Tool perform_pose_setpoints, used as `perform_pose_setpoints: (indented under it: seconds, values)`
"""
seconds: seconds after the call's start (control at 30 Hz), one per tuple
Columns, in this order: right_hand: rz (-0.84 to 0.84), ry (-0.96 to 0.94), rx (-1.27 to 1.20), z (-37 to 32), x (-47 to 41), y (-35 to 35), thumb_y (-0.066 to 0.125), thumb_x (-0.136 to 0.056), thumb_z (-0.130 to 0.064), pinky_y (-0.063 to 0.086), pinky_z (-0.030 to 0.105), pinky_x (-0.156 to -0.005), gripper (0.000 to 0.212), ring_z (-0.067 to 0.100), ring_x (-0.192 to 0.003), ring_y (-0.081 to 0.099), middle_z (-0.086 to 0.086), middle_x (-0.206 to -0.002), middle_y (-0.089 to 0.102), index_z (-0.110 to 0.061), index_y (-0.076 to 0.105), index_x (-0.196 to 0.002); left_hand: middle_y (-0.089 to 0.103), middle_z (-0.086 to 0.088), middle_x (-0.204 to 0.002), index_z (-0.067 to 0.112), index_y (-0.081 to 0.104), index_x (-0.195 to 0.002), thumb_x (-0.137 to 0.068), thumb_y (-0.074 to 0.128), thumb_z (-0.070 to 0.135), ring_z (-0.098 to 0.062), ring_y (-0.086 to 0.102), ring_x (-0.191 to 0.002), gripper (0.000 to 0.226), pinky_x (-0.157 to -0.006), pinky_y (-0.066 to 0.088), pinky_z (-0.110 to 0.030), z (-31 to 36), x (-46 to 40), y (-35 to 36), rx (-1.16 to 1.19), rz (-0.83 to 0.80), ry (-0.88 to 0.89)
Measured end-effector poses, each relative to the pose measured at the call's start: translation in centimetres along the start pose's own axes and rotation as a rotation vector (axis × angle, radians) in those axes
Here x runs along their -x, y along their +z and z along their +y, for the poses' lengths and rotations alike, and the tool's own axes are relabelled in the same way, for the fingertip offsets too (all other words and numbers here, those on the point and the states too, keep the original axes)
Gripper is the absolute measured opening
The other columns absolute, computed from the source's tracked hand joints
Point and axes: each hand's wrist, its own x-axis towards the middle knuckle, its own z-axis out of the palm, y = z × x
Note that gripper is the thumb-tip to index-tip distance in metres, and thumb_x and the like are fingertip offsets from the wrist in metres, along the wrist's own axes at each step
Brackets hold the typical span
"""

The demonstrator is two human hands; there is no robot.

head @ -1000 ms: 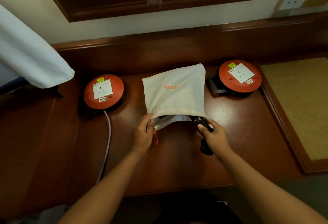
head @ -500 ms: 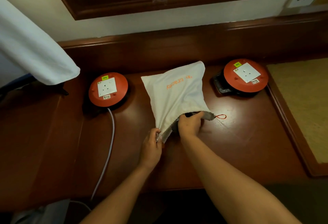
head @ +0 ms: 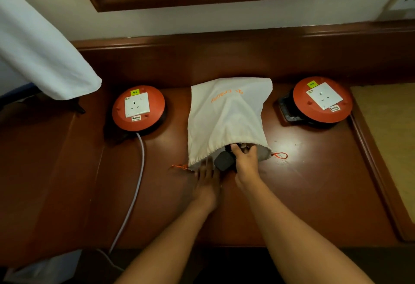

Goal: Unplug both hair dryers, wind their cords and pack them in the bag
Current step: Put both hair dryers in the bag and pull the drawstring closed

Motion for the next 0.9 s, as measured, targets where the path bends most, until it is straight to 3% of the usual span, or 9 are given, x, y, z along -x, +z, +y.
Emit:
perform_pose_setpoints:
  seconds: [0.13,0.27,0.3,0.43,0.53,0.63,0.77,0.83,0.9]
  values:
    - [-0.138,0.092,-0.112,-0.2,-0.7,-0.7,0.051,-0.083,0.014,0.052,0.033,-0.072,0.039,0.024,-0.096,0.058,0.007,-0.109,0.057,-0.012,0.043,-0.111,0.004,-0.01,-0.161,0.014,0.018,-0.152,-0.096,0.044,0.028,-0.03,0.0,-0.148,0.063,-0.117,0.008,-0.047,0.1,-0.2,-0.1,-0.074,-0.061,-0.034]
    - [-0.21,0.089,-0.102,-0.4,-1.9,-0.4,0.054,-0.08,0.02,0.049,0.041,-0.094,0.06,0.025,-0.113,0.055,0.007,-0.127,0.055,-0.015,0.04,-0.126,0.052,-0.015,-0.138,0.011,0.054,-0.135,-0.068,0.076,0.03,-0.038,0.05,-0.126,0.073,-0.094,0.048,-0.047,0.0,1.3,0.9,-0.113,-0.057,0.059]
    - [-0.206,0.076,-0.041,-0.1,-2.3,-0.4,0.057,-0.079,0.018,0.046,0.042,-0.1,0.064,0.024,-0.117,0.053,0.007,-0.131,0.053,-0.016,0.037,-0.13,0.054,-0.014,-0.136,0.011,0.055,-0.133,-0.066,0.076,0.031,-0.037,0.053,-0.124,0.074,-0.091,0.05,-0.044,0.0,1.5,1.1,-0.134,-0.042,0.067]
    - [-0.153,-0.001,0.312,1.1,-2.7,-0.9,0.069,-0.08,0.002,0.042,0.04,-0.104,0.064,0.025,-0.123,0.05,0.007,-0.133,0.051,-0.011,0.035,-0.132,0.011,-0.01,-0.159,0.016,0.014,-0.153,-0.091,0.045,0.025,-0.029,0.008,-0.147,0.07,-0.114,0.021,-0.042,0.3,2.1,1.5,-0.113,-0.062,0.067]
    - [-0.122,-0.133,0.444,1.3,-2.8,-0.7,0.072,-0.079,-0.001,0.042,0.029,-0.096,0.061,0.018,-0.113,0.051,0.007,-0.125,0.052,-0.005,0.038,-0.129,0.006,-0.007,-0.161,0.017,0.014,-0.153,-0.091,0.043,0.023,-0.025,0.003,-0.148,0.069,-0.114,0.02,-0.039,0.5,2.7,1.2,-0.09,-0.035,0.082]
    - [-0.05,-0.247,0.683,1.3,-3.5,-0.3,0.078,-0.075,-0.018,0.045,0.037,-0.099,0.061,0.026,-0.113,0.053,0.013,-0.123,0.051,-0.006,0.045,-0.125,0.015,-0.004,-0.158,0.017,0.02,-0.151,-0.09,0.045,0.021,-0.023,0.007,-0.147,0.066,-0.114,0.021,-0.037,0.5,2.9,0.8,0.001,-0.05,0.112]
    - [-0.097,-0.265,0.804,1.4,-3.2,-1.0,0.073,-0.08,-0.032,0.047,0.04,-0.095,0.062,0.03,-0.115,0.054,0.013,-0.123,0.055,-0.012,0.042,-0.129,0.052,-0.008,-0.126,0.011,0.053,-0.125,-0.086,0.049,0.009,-0.027,0.053,-0.116,0.039,-0.095,0.038,-0.026,0.6,2.3,0.0,0.442,0.205,0.044]
    - [-0.123,-0.251,0.767,1.3,-2.9,-1.5,0.069,-0.084,-0.03,0.044,0.037,-0.096,0.06,0.029,-0.12,0.052,0.009,-0.13,0.056,-0.014,0.038,-0.133,0.054,-0.009,-0.109,0.009,0.058,-0.11,-0.085,0.058,0.01,-0.028,0.059,-0.095,0.026,-0.077,0.043,-0.028,0.4,1.7,-0.2,0.443,0.412,-0.074]
    - [-0.153,-0.241,0.719,1.2,-2.8,-1.7,0.065,-0.088,-0.022,0.04,0.031,-0.096,0.058,0.027,-0.124,0.049,0.008,-0.134,0.053,-0.013,0.035,-0.136,0.054,-0.011,-0.106,0.009,0.057,-0.109,-0.082,0.067,0.017,-0.029,0.059,-0.09,0.03,-0.07,0.047,-0.034,0.1,0.6,-0.5,0.362,0.464,-0.205]
